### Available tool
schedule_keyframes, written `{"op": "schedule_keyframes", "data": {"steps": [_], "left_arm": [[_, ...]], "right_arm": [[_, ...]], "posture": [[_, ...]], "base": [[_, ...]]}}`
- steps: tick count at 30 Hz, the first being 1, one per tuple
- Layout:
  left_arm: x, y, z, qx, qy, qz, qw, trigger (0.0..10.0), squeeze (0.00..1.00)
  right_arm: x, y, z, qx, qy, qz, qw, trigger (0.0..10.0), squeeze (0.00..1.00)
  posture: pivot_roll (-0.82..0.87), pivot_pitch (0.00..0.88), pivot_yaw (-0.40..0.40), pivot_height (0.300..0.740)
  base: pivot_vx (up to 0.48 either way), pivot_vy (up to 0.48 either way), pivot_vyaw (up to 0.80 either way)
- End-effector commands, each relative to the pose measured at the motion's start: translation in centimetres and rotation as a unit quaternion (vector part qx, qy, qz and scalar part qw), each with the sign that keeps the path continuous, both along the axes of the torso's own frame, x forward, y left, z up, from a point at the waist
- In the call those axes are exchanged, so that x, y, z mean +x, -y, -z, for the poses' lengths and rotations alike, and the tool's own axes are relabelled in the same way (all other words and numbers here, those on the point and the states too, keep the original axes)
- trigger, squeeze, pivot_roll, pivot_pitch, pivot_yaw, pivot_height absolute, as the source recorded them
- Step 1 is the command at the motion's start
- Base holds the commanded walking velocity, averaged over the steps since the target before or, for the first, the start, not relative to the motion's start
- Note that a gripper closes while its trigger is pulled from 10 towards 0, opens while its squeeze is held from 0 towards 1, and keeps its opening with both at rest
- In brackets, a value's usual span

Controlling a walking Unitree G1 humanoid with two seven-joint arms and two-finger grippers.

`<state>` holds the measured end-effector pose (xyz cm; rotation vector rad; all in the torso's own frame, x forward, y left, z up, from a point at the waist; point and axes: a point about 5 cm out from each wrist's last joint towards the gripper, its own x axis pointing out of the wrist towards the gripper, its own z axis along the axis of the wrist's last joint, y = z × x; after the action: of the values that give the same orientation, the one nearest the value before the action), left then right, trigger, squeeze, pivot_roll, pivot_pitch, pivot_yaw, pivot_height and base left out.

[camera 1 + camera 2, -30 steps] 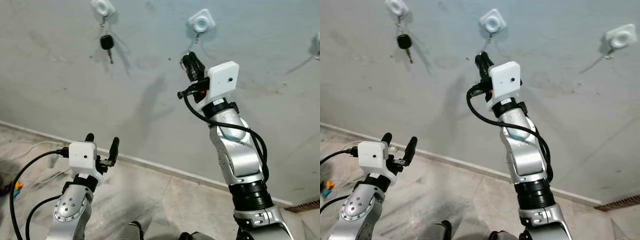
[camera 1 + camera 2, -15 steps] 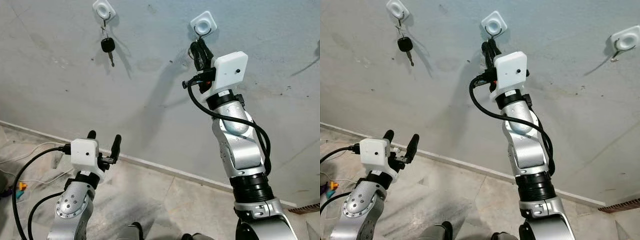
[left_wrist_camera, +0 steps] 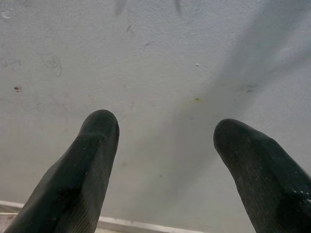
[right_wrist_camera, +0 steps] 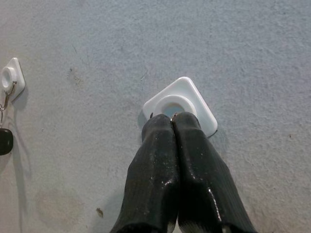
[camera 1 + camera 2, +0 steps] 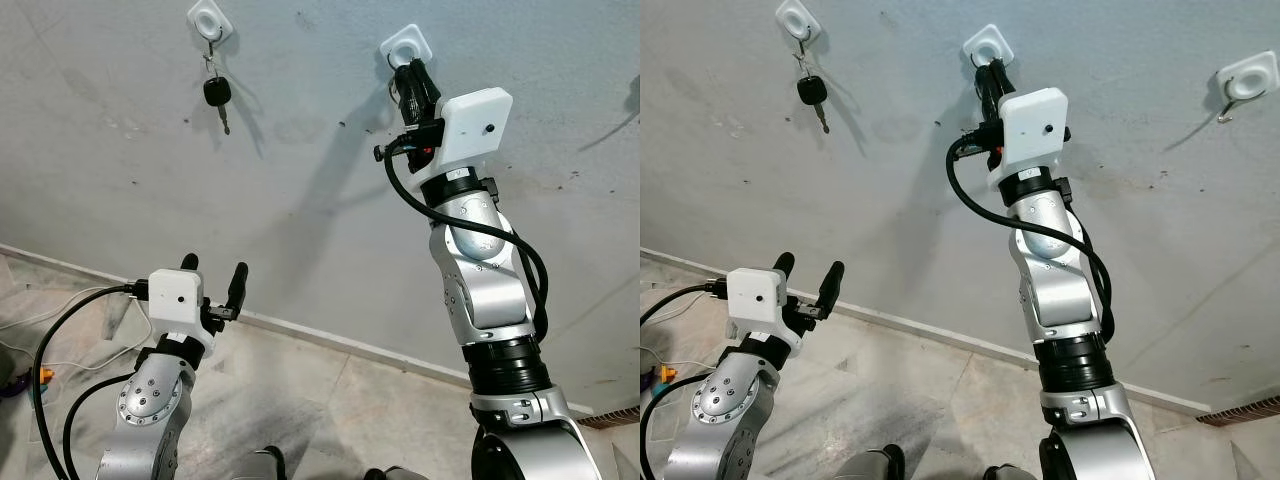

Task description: Hang keys on a hook

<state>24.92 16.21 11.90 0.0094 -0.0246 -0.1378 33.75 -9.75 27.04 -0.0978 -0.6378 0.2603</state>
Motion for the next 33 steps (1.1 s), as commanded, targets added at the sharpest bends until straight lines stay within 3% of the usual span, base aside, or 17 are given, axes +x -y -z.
{"op": "schedule_keyframes", "data": {"steps": [1,21,33], "left_arm": [[-0.2,-0.3,0.6,0.005,-0.014,0.000,1.000,10.0,0.00],[-0.4,-0.1,0.8,0.004,-0.019,0.002,1.000,10.0,0.00],[-0.4,0.1,1.0,0.005,-0.023,0.006,1.000,10.0,0.00]], "right_arm": [[0.2,0.2,-0.4,0.013,0.002,0.006,1.000,10.0,0.00],[0.9,-0.3,1.3,0.011,-0.039,0.011,0.999,10.0,0.00],[0.9,0.3,2.1,0.009,-0.054,0.022,0.998,10.0,0.00]], "posture": [[0.12,0.180,0.036,0.740],[0.12,0.184,0.032,0.740],[0.11,0.188,0.033,0.740]], "base": [[0.000,0.000,0.00],[0.000,0.000,0.00],[0.000,0.000,0.00]]}}
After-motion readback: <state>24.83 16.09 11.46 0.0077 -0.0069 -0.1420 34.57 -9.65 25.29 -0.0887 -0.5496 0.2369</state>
